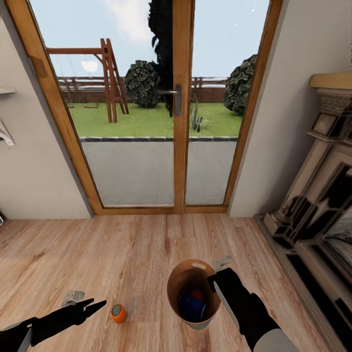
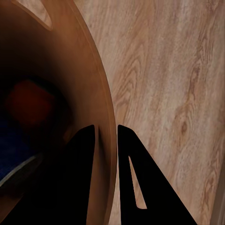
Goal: Put the three can of soda from the living room inside the tash can in the kitchen.
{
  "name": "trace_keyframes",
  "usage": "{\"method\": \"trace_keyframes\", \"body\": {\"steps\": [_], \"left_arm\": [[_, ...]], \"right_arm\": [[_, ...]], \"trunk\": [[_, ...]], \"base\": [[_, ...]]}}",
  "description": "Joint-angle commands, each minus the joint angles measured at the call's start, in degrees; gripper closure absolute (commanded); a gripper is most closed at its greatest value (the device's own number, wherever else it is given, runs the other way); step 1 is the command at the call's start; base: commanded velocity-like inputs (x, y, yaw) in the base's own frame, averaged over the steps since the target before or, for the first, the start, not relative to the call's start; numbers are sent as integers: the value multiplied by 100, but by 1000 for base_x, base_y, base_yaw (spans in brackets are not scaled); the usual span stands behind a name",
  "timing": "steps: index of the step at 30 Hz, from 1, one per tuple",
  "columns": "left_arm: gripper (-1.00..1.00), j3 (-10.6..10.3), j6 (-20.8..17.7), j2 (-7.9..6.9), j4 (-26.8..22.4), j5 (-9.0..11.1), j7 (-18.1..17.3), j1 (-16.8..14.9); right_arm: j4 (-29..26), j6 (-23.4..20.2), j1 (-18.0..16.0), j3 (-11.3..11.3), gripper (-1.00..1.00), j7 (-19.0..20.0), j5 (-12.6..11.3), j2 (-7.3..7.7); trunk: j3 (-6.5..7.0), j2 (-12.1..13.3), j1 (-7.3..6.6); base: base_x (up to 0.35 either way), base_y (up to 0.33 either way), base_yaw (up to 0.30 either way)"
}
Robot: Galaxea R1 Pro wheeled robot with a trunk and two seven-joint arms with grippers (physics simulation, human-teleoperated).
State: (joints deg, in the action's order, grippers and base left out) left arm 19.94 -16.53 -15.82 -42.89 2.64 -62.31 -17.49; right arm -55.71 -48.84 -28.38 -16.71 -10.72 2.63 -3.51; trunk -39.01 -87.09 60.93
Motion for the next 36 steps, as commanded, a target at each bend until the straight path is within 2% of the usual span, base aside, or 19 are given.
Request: {"method": "trace_keyframes", "body": {"steps": [1,17,36], "left_arm": [[-100,0,0,0,0,0,0,0],[-100,-1,0,0,0,0,0,0],[-100,-3,0,0,-4,0,2,0]], "right_arm": [[-1,6,-1,1,100,26,-35,-1],[-1,2,-1,1,100,26,-43,-1],[-1,6,-1,-6,100,26,-43,-1]], "trunk": [[10,0,0],[100,0,0],[279,0,0]], "base": [[0,0,0],[0,0,0],[0,0,0]]}}
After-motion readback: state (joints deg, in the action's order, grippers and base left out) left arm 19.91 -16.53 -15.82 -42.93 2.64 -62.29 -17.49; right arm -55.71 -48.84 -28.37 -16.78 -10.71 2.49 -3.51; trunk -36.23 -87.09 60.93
